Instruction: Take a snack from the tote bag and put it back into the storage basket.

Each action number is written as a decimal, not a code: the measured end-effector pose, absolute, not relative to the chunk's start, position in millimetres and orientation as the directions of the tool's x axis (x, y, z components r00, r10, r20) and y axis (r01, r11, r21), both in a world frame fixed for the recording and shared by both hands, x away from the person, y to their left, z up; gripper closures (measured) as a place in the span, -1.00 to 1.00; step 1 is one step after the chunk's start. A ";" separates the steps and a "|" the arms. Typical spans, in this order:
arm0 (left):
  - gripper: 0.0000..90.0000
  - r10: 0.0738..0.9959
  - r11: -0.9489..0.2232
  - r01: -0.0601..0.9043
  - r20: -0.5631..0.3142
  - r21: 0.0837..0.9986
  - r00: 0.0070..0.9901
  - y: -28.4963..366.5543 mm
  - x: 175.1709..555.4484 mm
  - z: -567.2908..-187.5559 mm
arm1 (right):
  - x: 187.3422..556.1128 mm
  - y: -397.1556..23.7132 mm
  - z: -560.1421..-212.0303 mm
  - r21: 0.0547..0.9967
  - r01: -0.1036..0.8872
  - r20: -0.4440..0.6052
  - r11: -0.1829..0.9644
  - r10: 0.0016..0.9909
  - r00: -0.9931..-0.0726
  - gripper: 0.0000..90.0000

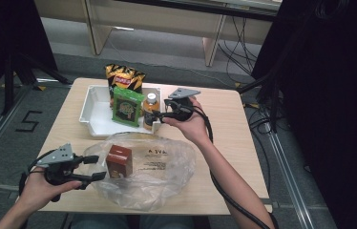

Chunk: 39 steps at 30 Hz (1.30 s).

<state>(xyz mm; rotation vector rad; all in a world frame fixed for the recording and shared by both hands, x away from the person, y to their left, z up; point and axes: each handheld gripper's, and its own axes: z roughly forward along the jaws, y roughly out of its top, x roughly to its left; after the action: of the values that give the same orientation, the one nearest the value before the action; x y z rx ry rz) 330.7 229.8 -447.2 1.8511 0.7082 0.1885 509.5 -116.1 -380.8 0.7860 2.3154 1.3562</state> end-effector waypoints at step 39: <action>-0.74 0.764 -0.164 0.286 -0.062 0.944 0.642 153.7 303.7 -411.1 | 403.7 -161.6 -415.8 0.827 0.353 0.070 0.438 0.542 -0.837 -0.10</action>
<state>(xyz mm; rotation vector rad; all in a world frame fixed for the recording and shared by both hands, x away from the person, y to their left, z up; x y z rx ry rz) 303.7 153.7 -411.1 1.7367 0.8565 0.5290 403.7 -161.6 -415.8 0.7844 2.4833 1.3533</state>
